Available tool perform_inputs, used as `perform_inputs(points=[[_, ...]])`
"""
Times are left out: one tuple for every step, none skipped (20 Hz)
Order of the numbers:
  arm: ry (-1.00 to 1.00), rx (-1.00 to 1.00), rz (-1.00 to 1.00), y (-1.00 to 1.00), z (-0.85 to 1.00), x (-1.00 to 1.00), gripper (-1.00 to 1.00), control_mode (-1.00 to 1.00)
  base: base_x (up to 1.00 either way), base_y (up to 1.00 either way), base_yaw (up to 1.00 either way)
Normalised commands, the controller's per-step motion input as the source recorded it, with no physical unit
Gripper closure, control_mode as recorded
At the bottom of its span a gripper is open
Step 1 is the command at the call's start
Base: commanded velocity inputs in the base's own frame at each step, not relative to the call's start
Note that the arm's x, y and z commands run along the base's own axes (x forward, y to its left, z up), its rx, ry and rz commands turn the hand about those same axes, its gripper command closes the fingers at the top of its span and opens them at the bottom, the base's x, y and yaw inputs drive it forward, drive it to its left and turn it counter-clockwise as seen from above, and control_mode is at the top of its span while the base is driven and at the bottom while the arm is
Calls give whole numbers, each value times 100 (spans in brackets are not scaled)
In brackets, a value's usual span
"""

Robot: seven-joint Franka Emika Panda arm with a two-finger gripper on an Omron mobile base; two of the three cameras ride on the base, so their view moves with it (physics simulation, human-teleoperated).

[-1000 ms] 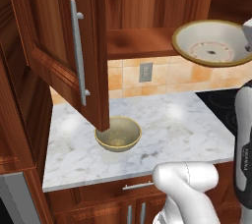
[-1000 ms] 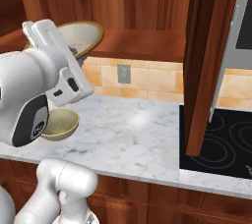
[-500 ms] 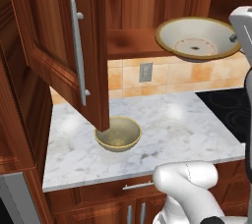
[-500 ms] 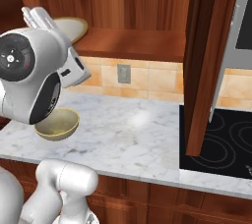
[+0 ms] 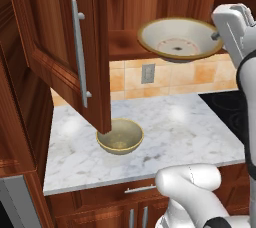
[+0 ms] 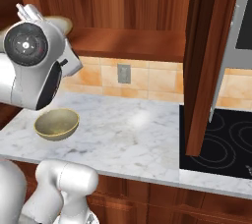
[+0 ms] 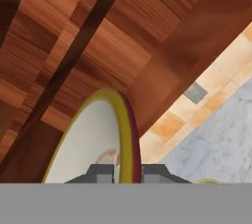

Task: Open the cabinet. Pick the bowls from the counter and place them in the cabinet. Then close the cabinet.

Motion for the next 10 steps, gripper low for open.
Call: perform_inputs(points=[[0,0,10,40,-9,46,100,-100,0,0,0],[0,0,10,36,-15,46,100,-100,0,0,0],[0,0,9,34,-16,54,100,-100,0,0,0],[0,0,7,34,-19,54,100,-100,0,0,0],[0,0,7,31,-21,60,100,-100,0,0,0],[0,5,7,27,-31,62,100,-100,0,0,0],[0,5,6,26,-32,64,100,-100,0,0,0],[0,6,6,26,-33,66,100,-100,0,0,0],[0,5,6,24,-34,68,100,-100,0,0,0],[0,5,6,26,-34,69,100,-100,0,0,0]])
